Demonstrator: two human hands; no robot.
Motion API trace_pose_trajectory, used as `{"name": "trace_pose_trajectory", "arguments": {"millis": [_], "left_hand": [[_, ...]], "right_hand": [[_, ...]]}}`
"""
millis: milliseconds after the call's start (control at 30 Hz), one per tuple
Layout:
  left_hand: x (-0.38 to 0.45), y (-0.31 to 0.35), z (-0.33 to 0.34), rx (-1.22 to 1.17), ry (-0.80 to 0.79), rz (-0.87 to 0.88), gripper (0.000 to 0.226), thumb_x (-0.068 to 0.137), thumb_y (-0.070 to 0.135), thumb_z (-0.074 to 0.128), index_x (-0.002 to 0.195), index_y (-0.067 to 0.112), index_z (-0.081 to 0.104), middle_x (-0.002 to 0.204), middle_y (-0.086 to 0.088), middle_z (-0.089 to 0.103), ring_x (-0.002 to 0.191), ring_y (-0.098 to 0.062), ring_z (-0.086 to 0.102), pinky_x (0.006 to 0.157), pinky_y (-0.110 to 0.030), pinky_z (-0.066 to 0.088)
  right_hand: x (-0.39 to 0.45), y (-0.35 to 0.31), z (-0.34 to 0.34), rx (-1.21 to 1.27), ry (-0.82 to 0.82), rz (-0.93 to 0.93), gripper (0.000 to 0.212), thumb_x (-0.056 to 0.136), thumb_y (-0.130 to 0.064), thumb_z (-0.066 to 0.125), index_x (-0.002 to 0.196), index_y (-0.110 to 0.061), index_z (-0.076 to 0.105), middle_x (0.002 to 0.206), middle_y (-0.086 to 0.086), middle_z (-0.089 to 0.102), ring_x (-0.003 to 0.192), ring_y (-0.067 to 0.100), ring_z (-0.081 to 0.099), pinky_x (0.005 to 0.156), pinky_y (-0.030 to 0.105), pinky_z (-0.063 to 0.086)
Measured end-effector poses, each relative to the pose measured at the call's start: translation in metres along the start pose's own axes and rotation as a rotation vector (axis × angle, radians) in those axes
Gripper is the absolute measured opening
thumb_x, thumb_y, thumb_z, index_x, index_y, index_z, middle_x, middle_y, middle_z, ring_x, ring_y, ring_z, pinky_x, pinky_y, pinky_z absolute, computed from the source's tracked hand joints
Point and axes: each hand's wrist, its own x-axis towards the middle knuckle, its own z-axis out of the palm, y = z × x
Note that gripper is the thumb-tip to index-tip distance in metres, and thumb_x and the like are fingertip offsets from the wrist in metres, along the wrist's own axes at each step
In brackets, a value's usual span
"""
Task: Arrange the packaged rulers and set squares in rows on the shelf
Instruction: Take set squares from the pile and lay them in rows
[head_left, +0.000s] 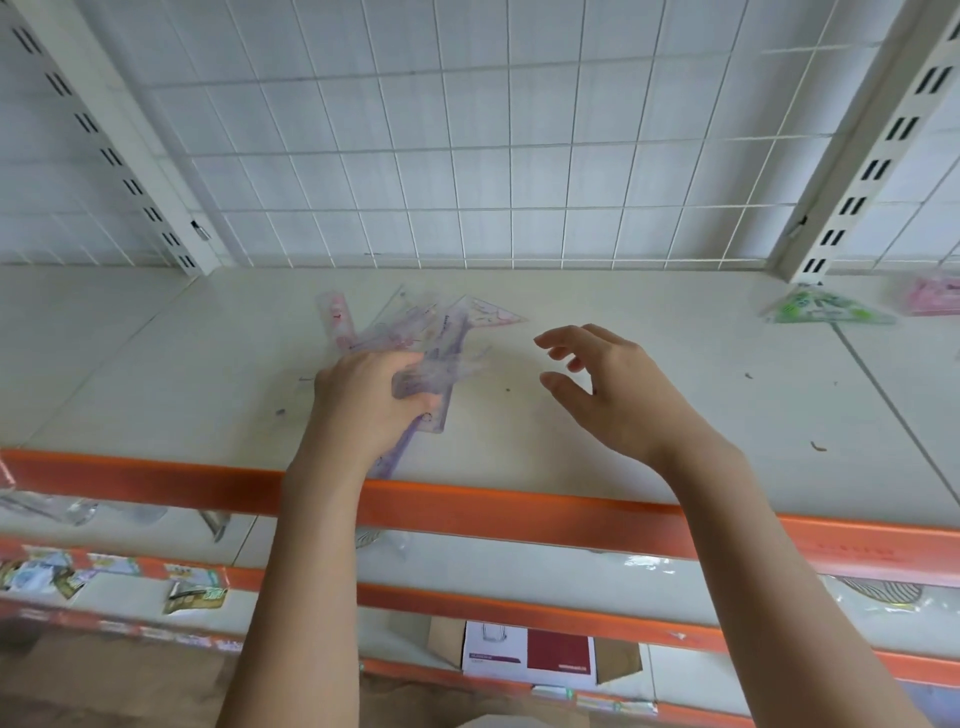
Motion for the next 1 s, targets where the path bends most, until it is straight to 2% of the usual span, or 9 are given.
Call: {"name": "trace_pose_trajectory", "arguments": {"millis": [167, 233, 300, 433, 500, 600, 667, 800, 1000], "left_hand": [[-0.005, 0.001, 0.000, -0.118, 0.111, 0.098, 0.024, 0.081, 0.029, 0.071, 0.104, 0.020, 0.073, 0.103, 0.000, 0.073, 0.099, -0.017, 0.065, 0.085, -0.025, 0.047], [-0.003, 0.000, -0.006, -0.125, 0.169, 0.141, 0.018, 0.086, 0.030, 0.065, 0.093, 0.017, 0.075, 0.089, -0.007, 0.074, 0.086, -0.026, 0.067, 0.078, -0.033, 0.052], [-0.001, -0.005, -0.013, -0.066, 0.228, 0.184, 0.026, 0.088, 0.033, 0.057, 0.084, 0.013, 0.073, 0.077, -0.012, 0.070, 0.075, -0.034, 0.064, 0.067, -0.040, 0.053], [-0.004, -0.013, -0.029, -0.047, 0.366, 0.178, 0.018, 0.093, 0.024, 0.054, 0.087, 0.012, 0.066, 0.066, -0.009, 0.064, 0.064, -0.037, 0.056, 0.057, -0.038, 0.048], [-0.007, -0.018, -0.035, -0.065, 0.403, 0.157, 0.016, 0.094, 0.023, 0.053, 0.091, 0.012, 0.064, 0.063, -0.007, 0.060, 0.062, -0.038, 0.054, 0.056, -0.038, 0.047], [-0.010, -0.027, -0.039, -0.110, 0.411, 0.116, 0.019, 0.096, 0.024, 0.046, 0.093, 0.012, 0.060, 0.071, -0.003, 0.064, 0.066, -0.036, 0.056, 0.059, -0.037, 0.046], [-0.013, -0.032, -0.040, -0.149, 0.404, 0.069, 0.020, 0.097, 0.022, 0.043, 0.099, 0.012, 0.060, 0.084, -0.005, 0.068, 0.074, -0.035, 0.057, 0.062, -0.033, 0.039], [-0.020, -0.034, -0.036, -0.207, 0.337, -0.019, 0.022, 0.098, 0.021, 0.041, 0.105, 0.010, 0.058, 0.095, -0.008, 0.063, 0.088, -0.030, 0.056, 0.067, -0.028, 0.030], [-0.024, -0.026, -0.028, -0.291, 0.192, -0.073, 0.045, 0.082, 0.052, 0.057, 0.109, 0.017, 0.053, 0.105, 0.009, 0.047, 0.095, -0.007, 0.045, 0.079, -0.023, 0.033]], "right_hand": [[0.004, -0.001, 0.005, -0.011, 0.011, 0.001, 0.032, 0.092, -0.023, 0.056, 0.124, -0.020, 0.055, 0.110, -0.002, 0.058, 0.096, 0.015, 0.057, 0.076, 0.022, 0.039], [0.005, -0.001, 0.007, -0.023, 0.017, 0.002, 0.031, 0.092, -0.022, 0.056, 0.123, -0.019, 0.056, 0.110, -0.002, 0.059, 0.096, 0.015, 0.057, 0.076, 0.023, 0.040], [0.009, -0.002, 0.011, -0.055, 0.020, 0.004, 0.029, 0.092, -0.021, 0.055, 0.122, -0.018, 0.058, 0.111, -0.001, 0.060, 0.098, 0.017, 0.057, 0.078, 0.027, 0.044], [0.023, -0.011, 0.024, -0.142, -0.035, -0.012, 0.031, 0.092, -0.021, 0.055, 0.123, -0.017, 0.058, 0.118, 0.002, 0.060, 0.106, 0.021, 0.055, 0.089, 0.031, 0.044], [0.035, -0.019, 0.029, -0.160, -0.098, -0.059, 0.041, 0.091, -0.029, 0.057, 0.130, -0.018, 0.053, 0.124, 0.002, 0.058, 0.114, 0.022, 0.051, 0.096, 0.033, 0.041], [0.055, -0.033, 0.036, -0.163, -0.257, -0.074, 0.068, 0.082, -0.048, 0.064, 0.140, -0.024, 0.040, 0.134, 0.000, 0.051, 0.126, 0.022, 0.042, 0.105, 0.038, 0.033], [0.065, -0.039, 0.041, -0.235, -0.325, -0.039, 0.075, 0.075, -0.058, 0.066, 0.139, -0.028, 0.038, 0.131, -0.003, 0.049, 0.125, 0.020, 0.039, 0.103, 0.036, 0.028], [0.075, -0.040, 0.047, -0.304, -0.389, 0.024, 0.071, 0.068, -0.066, 0.066, 0.125, -0.028, 0.046, 0.124, -0.001, 0.046, 0.121, 0.021, 0.035, 0.098, 0.034, 0.026], [0.075, -0.039, 0.044, -0.309, -0.458, 0.082, 0.064, 0.066, -0.070, 0.065, 0.110, -0.026, 0.049, 0.118, 0.001, 0.038, 0.115, 0.021, 0.029, 0.092, 0.033, 0.024]]}}
